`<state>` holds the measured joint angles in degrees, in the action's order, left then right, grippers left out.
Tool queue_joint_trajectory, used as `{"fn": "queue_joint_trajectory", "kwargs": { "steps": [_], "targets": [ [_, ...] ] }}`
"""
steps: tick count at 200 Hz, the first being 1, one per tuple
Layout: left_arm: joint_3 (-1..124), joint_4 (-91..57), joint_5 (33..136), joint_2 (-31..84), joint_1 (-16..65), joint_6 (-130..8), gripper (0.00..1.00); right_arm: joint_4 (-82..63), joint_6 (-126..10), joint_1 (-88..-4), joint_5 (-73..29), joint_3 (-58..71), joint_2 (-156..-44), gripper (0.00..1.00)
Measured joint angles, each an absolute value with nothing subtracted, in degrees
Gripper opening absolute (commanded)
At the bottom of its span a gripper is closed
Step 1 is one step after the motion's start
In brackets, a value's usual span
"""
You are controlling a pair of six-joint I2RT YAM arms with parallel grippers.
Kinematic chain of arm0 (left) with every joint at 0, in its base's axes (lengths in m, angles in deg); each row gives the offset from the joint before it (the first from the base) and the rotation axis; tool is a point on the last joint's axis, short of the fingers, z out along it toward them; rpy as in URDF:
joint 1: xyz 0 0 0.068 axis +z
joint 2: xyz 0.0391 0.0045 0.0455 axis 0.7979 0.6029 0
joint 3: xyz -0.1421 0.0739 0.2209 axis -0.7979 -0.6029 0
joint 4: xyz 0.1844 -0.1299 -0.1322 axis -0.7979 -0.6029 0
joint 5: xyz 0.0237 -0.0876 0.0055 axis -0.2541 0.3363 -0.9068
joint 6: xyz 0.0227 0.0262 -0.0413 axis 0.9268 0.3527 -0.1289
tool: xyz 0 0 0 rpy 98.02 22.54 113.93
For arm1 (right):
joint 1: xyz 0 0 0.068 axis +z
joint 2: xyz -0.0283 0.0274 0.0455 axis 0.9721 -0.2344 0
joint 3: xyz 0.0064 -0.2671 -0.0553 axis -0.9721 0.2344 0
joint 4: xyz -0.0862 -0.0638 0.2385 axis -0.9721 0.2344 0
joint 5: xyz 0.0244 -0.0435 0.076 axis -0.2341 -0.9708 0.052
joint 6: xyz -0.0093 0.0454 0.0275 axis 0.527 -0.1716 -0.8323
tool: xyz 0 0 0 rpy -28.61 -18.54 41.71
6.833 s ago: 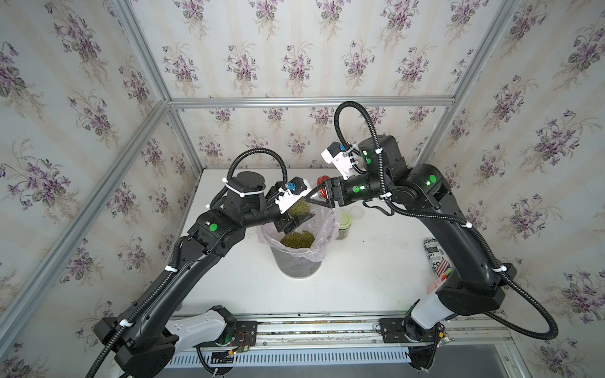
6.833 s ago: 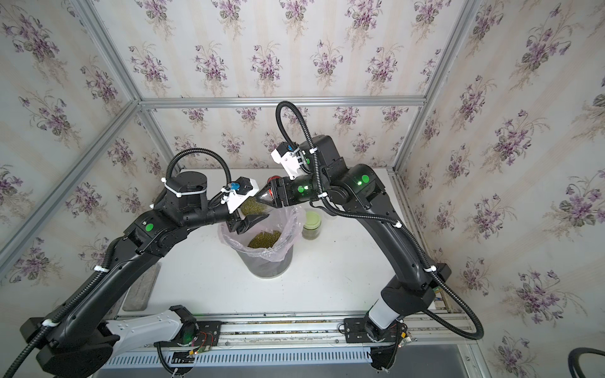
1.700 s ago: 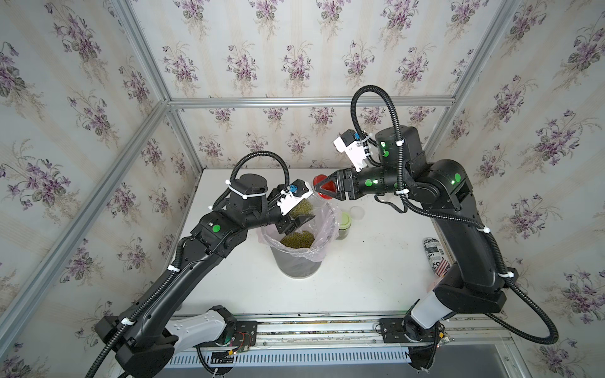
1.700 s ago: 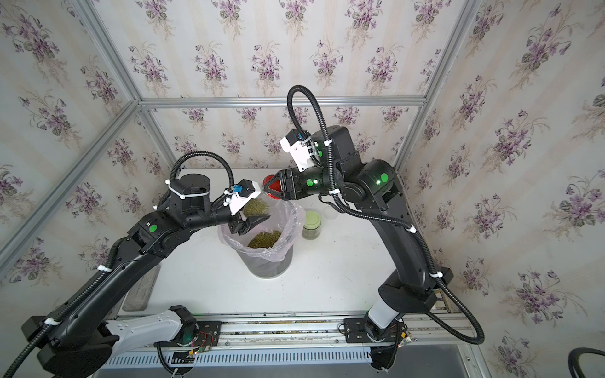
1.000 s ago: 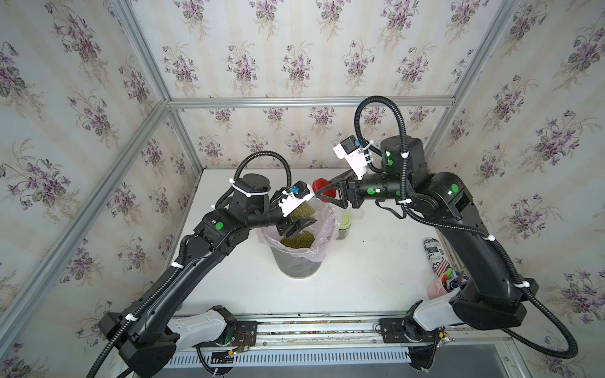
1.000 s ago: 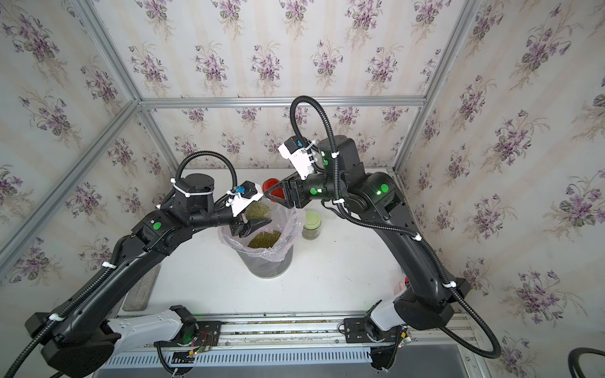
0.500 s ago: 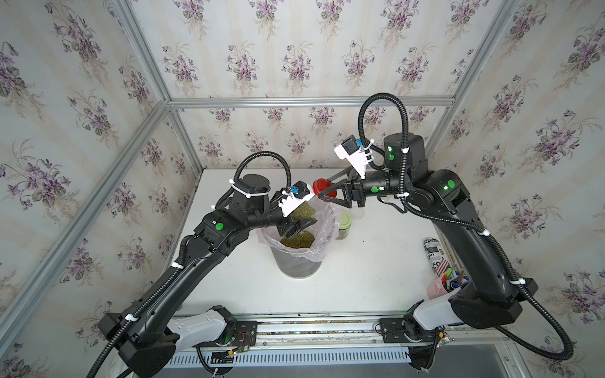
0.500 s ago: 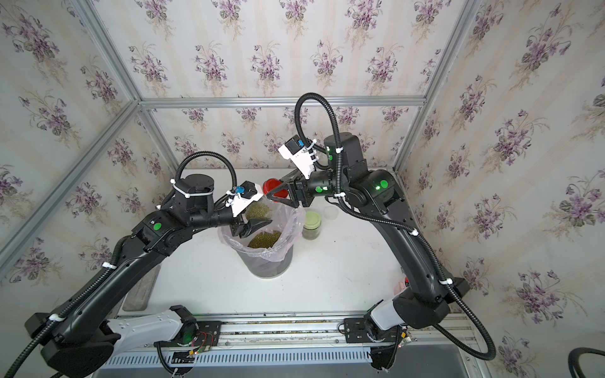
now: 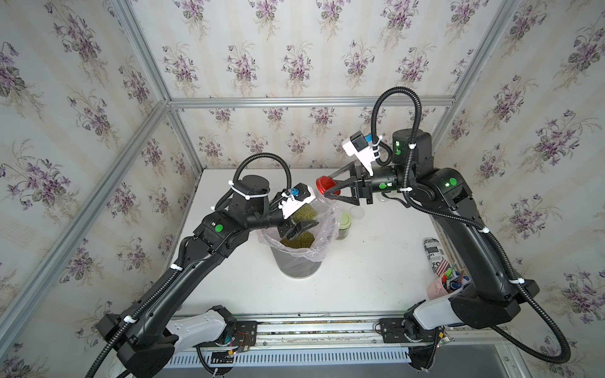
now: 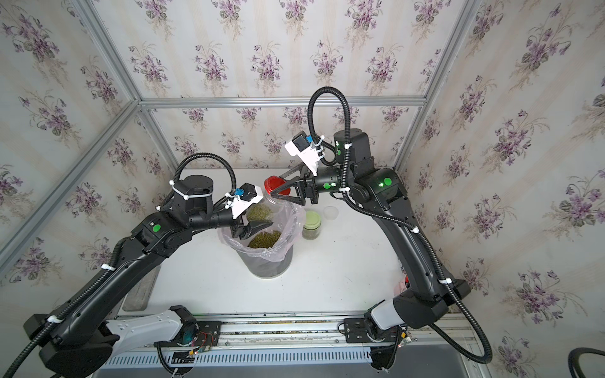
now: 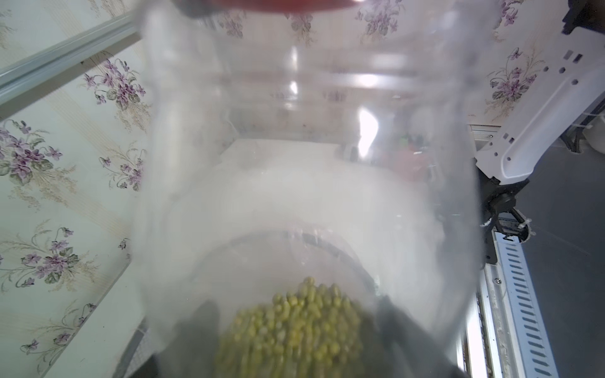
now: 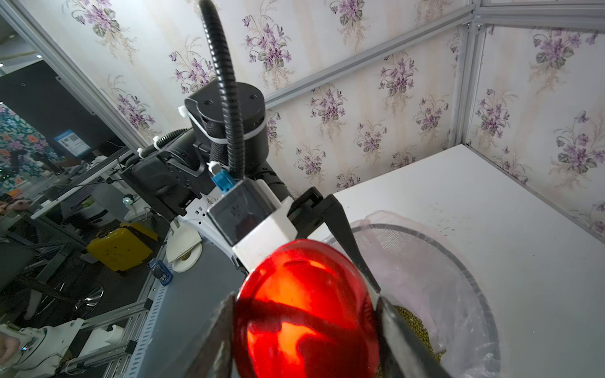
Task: Empty moldy mung beans from jars
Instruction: Unscrew the lid from the jar, then place the lid at the center of the board.
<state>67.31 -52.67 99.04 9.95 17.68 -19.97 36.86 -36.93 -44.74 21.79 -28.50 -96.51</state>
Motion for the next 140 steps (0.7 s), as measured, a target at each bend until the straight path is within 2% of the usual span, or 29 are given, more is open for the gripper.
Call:
{"fn": "queue_joint_trajectory", "kwargs": {
  "steps": [40,78,101,140],
  "targets": [
    [67.3,-52.8,99.3,10.1,17.7,-19.9,0.56,35.1,-37.2,-45.2,24.4,-26.8,-96.1,0.6],
    [67.3,-52.8,99.0,9.9,17.7,-19.9,0.56,30.6,-41.5,-51.2,21.5,-26.3,-94.5,0.59],
    [67.3,-52.8,98.3,9.4,17.7,-19.5,0.56,28.9,-45.4,-55.0,16.2,-26.3,-93.7,0.59],
    [67.1,-52.9,94.8,7.4,17.6,-18.8,0.56,31.6,-50.0,-58.1,-0.9,-29.0,-94.6,0.6]
  ]
}}
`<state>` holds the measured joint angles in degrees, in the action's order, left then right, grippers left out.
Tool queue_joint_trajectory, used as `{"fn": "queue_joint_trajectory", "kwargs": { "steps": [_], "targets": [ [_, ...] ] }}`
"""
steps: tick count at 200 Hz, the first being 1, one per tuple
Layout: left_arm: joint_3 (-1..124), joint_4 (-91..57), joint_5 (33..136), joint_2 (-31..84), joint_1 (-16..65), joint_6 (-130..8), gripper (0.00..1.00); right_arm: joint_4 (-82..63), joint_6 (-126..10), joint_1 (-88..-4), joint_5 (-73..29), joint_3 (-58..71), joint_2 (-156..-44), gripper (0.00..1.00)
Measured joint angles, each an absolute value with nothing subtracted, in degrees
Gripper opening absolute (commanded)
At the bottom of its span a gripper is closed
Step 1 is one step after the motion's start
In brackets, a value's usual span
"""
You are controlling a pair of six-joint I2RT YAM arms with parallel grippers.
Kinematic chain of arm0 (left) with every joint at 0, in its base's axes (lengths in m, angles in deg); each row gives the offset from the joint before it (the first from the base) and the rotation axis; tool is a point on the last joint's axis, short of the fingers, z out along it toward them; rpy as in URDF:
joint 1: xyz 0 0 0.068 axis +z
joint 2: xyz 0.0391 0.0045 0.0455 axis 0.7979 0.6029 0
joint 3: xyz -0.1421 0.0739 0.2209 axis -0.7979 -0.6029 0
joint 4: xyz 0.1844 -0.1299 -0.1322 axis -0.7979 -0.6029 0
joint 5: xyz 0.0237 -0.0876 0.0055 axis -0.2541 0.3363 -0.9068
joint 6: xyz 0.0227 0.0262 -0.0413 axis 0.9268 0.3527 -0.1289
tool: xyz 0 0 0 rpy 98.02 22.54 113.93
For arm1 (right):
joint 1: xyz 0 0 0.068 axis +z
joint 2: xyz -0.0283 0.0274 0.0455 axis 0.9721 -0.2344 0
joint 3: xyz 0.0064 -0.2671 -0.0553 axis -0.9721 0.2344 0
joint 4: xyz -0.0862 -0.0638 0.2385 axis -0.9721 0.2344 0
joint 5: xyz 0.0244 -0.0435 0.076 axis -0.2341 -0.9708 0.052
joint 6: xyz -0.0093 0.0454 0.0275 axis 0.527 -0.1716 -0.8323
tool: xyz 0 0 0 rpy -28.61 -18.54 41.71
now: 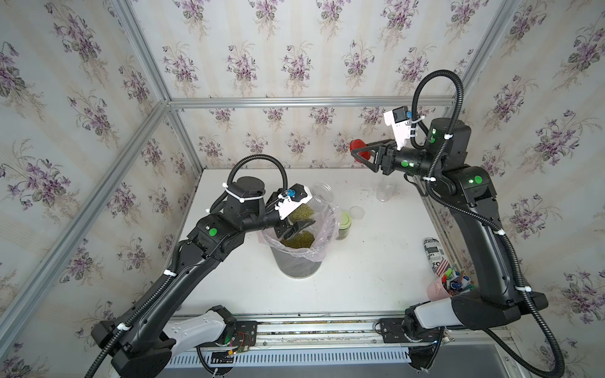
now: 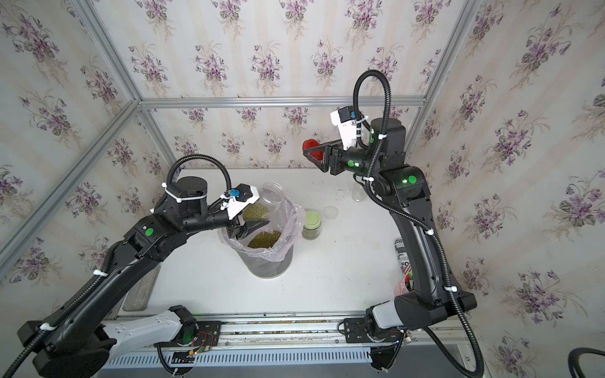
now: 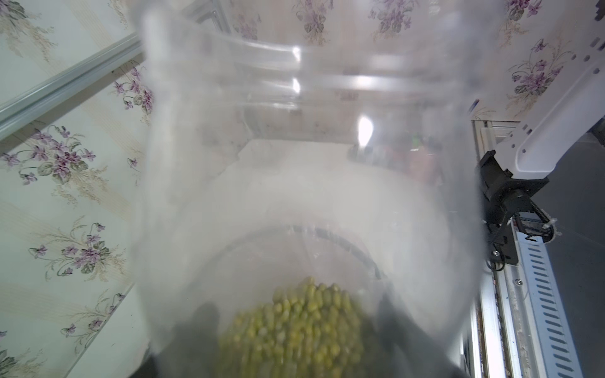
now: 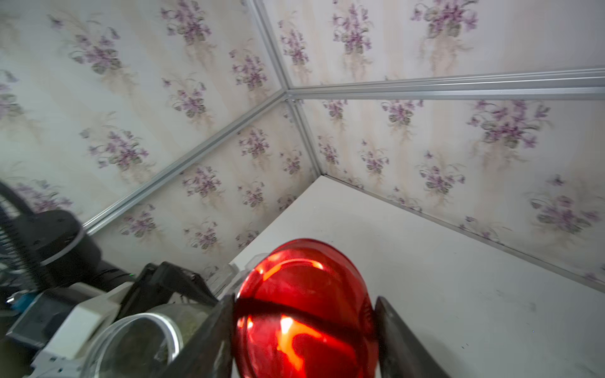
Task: Empty moldy mung beans from jars
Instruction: Place the lid at the center of the board.
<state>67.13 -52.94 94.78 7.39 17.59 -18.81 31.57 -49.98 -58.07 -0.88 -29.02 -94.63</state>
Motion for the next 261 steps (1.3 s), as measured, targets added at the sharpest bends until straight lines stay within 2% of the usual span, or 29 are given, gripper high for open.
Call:
{"fn": "queue_joint_trajectory", "kwargs": {
  "steps": [57,103,170,237,261],
  "targets": [
    [65.8,-52.7,90.0,6.0,17.4,-18.0,0.56,35.3,-54.2,-60.2,-25.0,-21.5,-94.7,0.6],
    [64.9,-52.1,88.9,5.9,17.3,-18.1,0.56,31.1,-57.7,-60.4,-34.7,-5.1,-94.5,0.59],
    [63.4,-50.4,88.9,4.8,17.2,-18.5,0.56,16.6,-62.1,-61.5,-41.7,16.3,-95.4,0.58],
    [61.7,-49.6,87.5,4.1,16.9,-19.0,0.6,7.3,-64.0,-63.6,-41.5,21.2,-100.6,0.58],
    [61.6,-49.2,87.2,4.2,16.9,-19.1,0.58,6.0,-64.0,-63.9,-41.4,21.4,-101.9,0.58]
  ]
}}
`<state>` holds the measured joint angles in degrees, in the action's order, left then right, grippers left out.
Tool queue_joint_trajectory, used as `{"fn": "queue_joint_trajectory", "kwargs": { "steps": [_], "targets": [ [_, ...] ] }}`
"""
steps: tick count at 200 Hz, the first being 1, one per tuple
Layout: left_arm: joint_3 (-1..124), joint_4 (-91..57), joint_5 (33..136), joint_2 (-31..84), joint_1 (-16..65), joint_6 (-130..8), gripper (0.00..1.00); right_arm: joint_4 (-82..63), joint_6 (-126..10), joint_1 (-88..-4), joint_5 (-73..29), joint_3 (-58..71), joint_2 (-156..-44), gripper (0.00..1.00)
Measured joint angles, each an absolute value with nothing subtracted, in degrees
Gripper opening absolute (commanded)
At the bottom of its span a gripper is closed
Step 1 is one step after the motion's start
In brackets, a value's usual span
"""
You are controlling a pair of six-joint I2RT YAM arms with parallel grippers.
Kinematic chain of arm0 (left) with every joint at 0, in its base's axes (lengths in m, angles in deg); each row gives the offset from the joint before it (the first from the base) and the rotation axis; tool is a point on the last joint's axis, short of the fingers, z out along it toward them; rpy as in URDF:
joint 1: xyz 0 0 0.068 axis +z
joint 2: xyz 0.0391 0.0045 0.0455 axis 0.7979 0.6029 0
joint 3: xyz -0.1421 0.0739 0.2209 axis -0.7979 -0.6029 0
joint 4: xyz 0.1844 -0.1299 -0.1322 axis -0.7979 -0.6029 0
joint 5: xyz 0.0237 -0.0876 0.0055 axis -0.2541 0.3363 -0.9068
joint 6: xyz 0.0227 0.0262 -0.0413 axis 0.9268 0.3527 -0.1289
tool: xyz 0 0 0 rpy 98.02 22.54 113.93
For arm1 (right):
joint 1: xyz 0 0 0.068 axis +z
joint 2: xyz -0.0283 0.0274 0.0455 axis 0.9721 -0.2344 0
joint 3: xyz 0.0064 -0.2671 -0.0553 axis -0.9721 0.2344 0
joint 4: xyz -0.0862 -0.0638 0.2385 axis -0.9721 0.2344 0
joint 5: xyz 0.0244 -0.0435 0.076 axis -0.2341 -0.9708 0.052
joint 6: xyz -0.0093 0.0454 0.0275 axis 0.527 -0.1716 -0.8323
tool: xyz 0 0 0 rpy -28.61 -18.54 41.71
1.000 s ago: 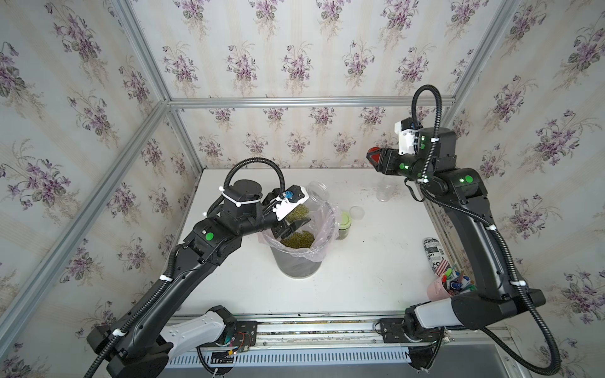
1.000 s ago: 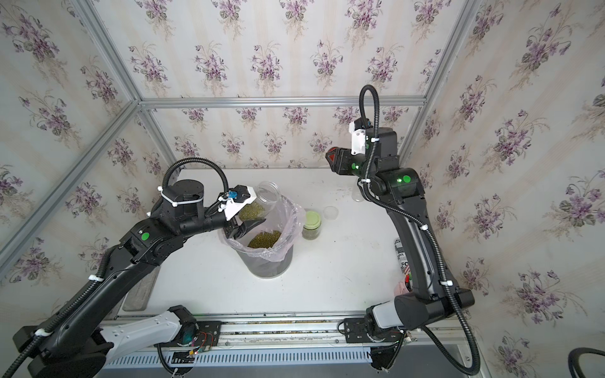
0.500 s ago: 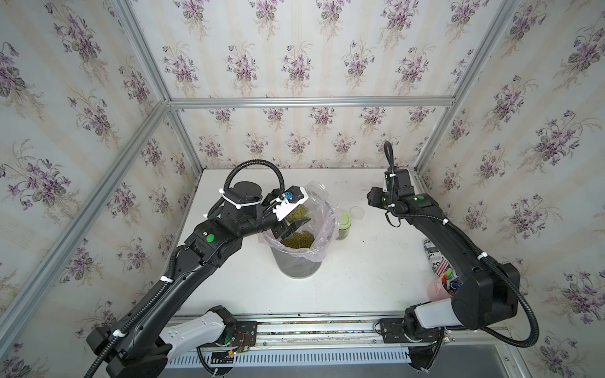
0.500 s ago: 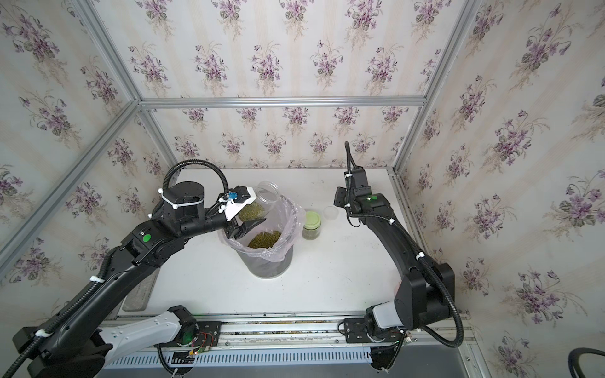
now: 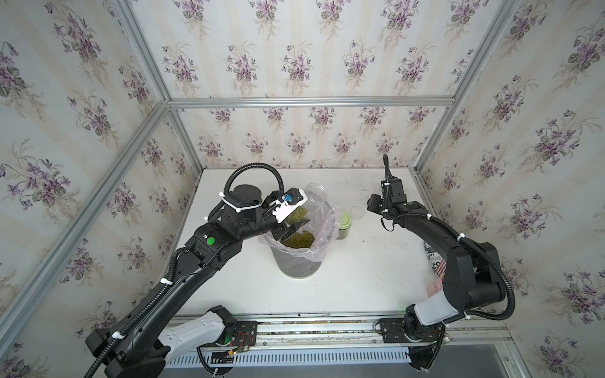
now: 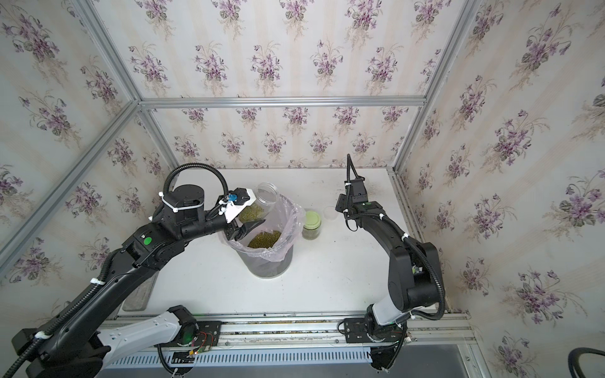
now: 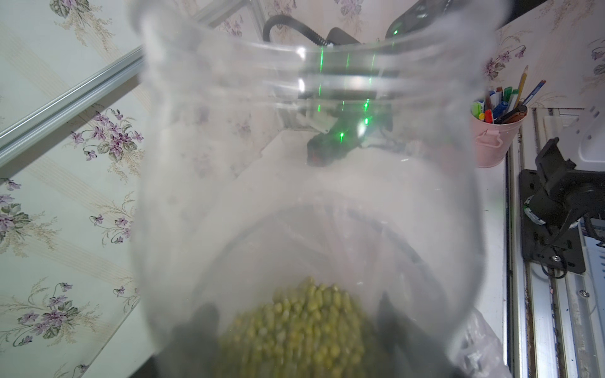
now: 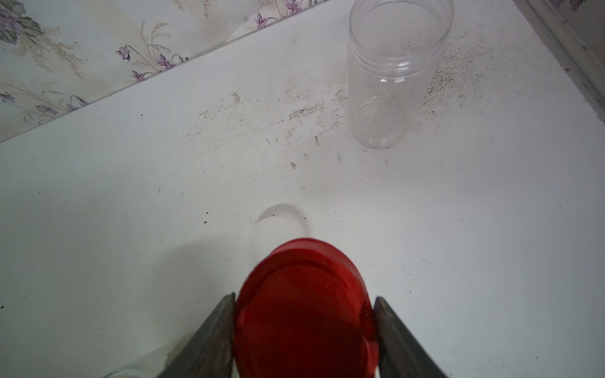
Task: Empty moldy mung beans from jars
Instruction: Place the lid at the center of the board.
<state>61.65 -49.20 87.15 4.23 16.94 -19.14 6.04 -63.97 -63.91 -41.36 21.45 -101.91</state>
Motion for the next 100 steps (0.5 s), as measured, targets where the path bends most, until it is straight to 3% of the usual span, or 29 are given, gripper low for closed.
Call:
{"fn": "queue_joint_trajectory", "kwargs": {
  "steps": [100],
  "targets": [
    [61.7,-49.1,87.1,4.3,16.9,-19.5,0.57,3.9,-63.8,-68.0,-37.1,18.0,-114.1,0.58]
  ]
}}
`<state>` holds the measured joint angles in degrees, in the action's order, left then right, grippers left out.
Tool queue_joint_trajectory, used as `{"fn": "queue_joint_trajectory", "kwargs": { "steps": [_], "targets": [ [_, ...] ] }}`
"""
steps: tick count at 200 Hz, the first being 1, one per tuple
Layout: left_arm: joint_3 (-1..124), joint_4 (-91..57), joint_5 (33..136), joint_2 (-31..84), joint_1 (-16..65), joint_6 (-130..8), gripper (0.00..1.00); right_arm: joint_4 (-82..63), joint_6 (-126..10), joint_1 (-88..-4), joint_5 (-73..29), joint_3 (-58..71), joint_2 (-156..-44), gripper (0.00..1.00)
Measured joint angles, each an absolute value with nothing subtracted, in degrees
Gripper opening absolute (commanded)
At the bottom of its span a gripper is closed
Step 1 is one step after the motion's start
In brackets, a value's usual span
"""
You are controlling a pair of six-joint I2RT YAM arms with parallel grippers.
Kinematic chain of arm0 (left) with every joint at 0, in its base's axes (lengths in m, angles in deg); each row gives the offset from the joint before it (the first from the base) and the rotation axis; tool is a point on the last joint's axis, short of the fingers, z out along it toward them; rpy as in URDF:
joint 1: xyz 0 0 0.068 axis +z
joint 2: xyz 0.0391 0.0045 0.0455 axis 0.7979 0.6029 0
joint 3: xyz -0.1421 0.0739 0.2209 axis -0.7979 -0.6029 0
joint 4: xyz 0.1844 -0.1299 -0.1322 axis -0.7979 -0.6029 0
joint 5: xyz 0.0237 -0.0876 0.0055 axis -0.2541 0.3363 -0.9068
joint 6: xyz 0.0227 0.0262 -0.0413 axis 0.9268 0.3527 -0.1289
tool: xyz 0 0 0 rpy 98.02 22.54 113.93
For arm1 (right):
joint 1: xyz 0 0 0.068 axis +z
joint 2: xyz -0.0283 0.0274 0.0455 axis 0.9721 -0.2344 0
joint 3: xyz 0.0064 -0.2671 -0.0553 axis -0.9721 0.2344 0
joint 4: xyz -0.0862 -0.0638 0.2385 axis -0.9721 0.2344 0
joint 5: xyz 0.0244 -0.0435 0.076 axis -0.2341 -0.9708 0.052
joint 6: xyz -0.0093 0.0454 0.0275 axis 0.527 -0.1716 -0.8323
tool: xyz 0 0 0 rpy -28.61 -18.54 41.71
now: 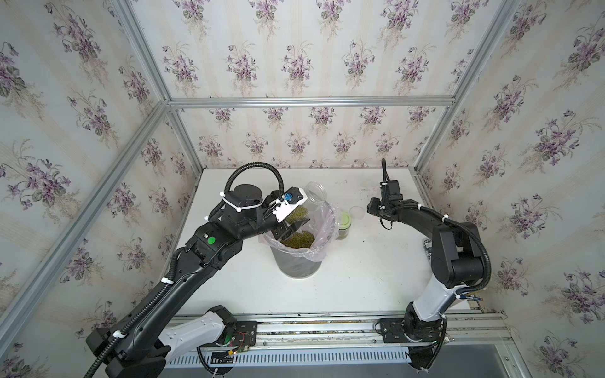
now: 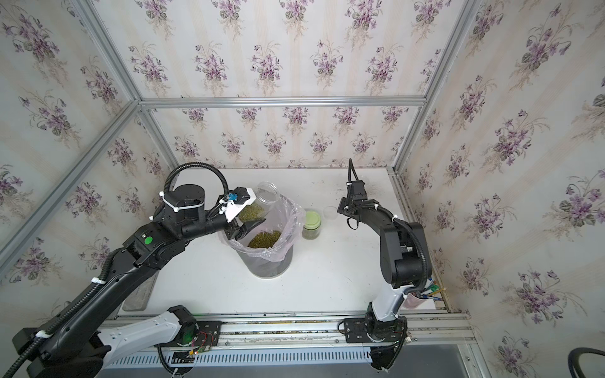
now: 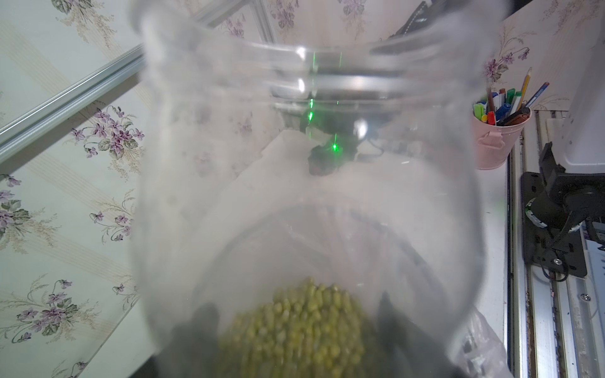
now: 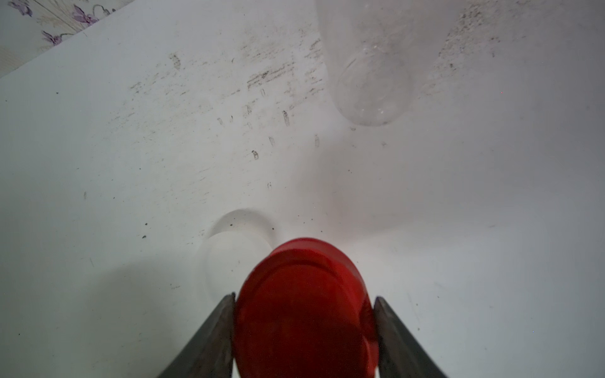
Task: Empty moldy mung beans from jars
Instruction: Place the lid at the center of the board.
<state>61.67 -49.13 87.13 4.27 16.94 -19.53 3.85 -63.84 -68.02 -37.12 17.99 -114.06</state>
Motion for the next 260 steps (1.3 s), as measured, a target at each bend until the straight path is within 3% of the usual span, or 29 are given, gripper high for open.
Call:
{"fn": "queue_joint_trajectory", "kwargs": {
  "steps": [153,260],
  "targets": [
    [61.6,-49.1,87.2,4.9,16.9,-19.5,0.57,8.5,-63.8,-70.1,-35.2,5.1,-129.0,0.63],
    [61.6,-49.1,87.2,4.6,16.9,-19.5,0.57,11.3,-64.2,-70.1,-34.3,5.4,-128.0,0.73]
  ]
}}
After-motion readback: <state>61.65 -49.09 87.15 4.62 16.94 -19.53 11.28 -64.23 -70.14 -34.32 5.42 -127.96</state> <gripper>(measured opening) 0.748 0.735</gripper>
